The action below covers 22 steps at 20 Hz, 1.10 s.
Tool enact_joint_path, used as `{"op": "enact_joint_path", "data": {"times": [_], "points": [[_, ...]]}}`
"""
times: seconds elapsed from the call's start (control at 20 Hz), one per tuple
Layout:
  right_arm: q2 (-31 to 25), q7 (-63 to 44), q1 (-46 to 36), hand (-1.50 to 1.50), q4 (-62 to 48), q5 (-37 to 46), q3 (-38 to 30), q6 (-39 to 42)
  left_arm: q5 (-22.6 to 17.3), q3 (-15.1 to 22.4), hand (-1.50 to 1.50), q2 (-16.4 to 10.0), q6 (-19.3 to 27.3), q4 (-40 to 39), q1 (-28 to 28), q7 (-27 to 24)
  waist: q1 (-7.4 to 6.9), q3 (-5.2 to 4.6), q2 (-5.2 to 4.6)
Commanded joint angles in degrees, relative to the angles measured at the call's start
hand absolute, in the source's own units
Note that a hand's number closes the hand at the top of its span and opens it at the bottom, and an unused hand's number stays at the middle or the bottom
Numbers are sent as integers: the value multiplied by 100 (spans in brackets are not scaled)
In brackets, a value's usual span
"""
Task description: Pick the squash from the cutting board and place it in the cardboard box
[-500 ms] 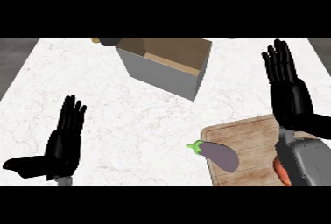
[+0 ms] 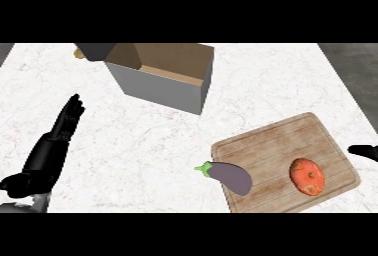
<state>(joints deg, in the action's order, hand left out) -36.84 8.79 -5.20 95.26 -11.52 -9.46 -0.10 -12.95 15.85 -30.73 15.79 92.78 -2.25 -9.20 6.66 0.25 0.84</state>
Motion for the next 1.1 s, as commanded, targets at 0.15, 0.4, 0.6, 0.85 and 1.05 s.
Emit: {"op": "enact_joint_path", "data": {"times": [0.15, 0.4, 0.6, 0.85, 1.05], "points": [[-1077, 1818, 1722, -150, -99, 379, -1136, 1063, -105, -134, 0, -597, -843, -173, -554, 255, -187, -11, -52], [-1277, 2514, 2573, -150, 275, 1100, -1546, 1117, 92, 30, 0, -428, -932, -54, -615, 230, -455, -24, -50], [-1690, 1816, 3009, -150, 920, 2018, -1279, 1139, 220, 162, 0, -295, -866, -20, -718, 421, -503, -31, -66], [-2044, 708, 3402, -150, 2224, 2711, -908, 1511, 200, 45, 0, -231, -1078, -463, -1021, 320, -486, -41, -77], [-1979, -379, 3521, -150, 3177, 3120, -627, 1794, 435, 166, 0, 56, -928, -524, -1076, 337, -567, -36, -78]]}}
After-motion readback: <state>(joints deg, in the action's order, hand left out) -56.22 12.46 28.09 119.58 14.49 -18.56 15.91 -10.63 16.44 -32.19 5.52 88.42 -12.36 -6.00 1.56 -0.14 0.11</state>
